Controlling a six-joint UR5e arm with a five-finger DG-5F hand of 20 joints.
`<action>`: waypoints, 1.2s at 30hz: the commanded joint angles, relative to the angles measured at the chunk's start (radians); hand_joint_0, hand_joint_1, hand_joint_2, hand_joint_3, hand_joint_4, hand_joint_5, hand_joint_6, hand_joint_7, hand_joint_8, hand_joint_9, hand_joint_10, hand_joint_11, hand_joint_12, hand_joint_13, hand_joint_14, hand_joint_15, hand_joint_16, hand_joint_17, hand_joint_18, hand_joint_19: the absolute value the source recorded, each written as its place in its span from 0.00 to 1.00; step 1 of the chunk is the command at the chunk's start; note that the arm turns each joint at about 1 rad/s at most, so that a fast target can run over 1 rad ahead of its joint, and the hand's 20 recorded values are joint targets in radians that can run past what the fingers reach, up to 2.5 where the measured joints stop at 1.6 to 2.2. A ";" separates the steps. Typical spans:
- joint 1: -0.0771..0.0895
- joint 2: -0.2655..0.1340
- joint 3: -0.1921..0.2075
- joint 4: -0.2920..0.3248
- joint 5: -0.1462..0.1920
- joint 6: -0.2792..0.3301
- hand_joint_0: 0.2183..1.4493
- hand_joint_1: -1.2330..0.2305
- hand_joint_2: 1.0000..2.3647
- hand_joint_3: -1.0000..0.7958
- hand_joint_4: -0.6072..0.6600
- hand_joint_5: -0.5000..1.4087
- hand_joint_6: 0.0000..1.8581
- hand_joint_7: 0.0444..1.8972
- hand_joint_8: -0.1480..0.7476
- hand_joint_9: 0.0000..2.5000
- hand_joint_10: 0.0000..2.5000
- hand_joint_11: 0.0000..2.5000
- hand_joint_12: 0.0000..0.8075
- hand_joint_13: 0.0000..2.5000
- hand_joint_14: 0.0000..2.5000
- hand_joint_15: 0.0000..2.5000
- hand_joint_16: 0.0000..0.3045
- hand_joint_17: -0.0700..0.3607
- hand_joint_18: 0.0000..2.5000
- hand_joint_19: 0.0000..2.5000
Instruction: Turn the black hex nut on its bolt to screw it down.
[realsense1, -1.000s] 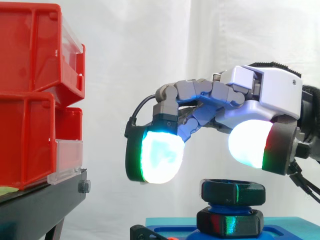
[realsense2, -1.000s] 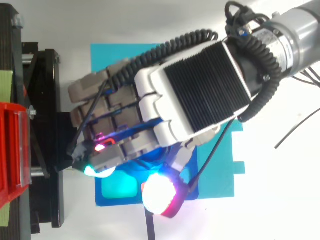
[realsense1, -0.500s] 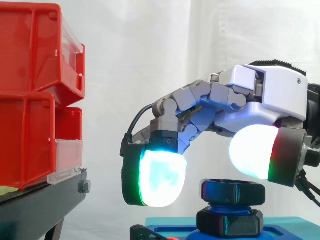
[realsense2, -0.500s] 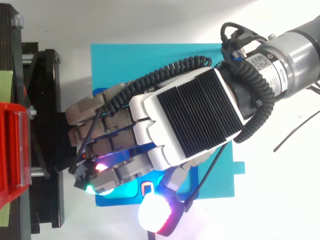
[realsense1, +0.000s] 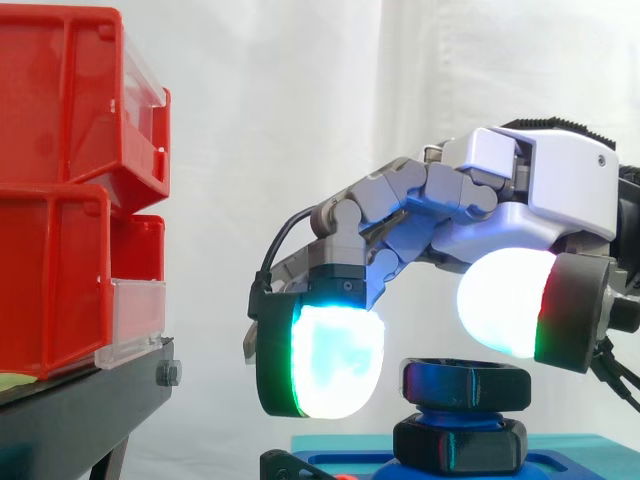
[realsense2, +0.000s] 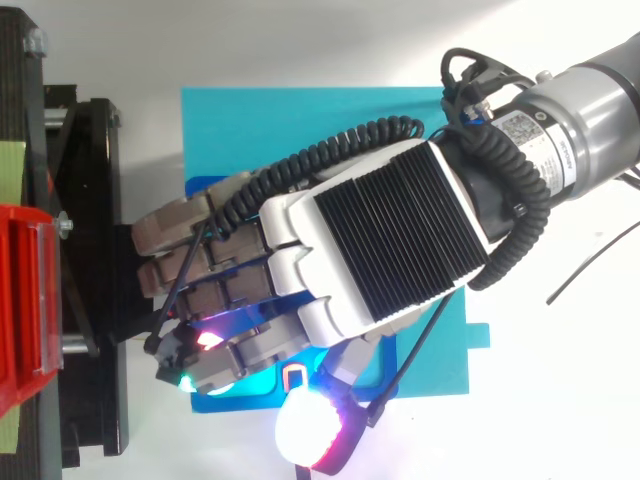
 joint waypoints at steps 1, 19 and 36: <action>-0.003 0.005 0.000 -0.016 -0.010 -0.001 0.22 0.59 0.00 0.28 0.53 0.20 0.47 0.47 0.36 0.36 0.01 0.16 0.30 0.29 0.01 0.15 0.09 0.31 0.18 0.13; -0.012 0.033 0.008 -0.145 -0.012 -0.073 0.22 0.59 0.00 0.28 0.53 0.19 0.46 0.48 0.37 0.36 0.01 0.17 0.31 0.29 0.01 0.15 0.10 0.31 0.19 0.13; -0.040 0.031 0.006 -0.140 -0.013 -0.052 0.21 0.61 0.00 0.28 0.54 0.19 0.46 0.46 0.37 0.36 0.01 0.17 0.31 0.29 0.01 0.15 0.10 0.32 0.19 0.13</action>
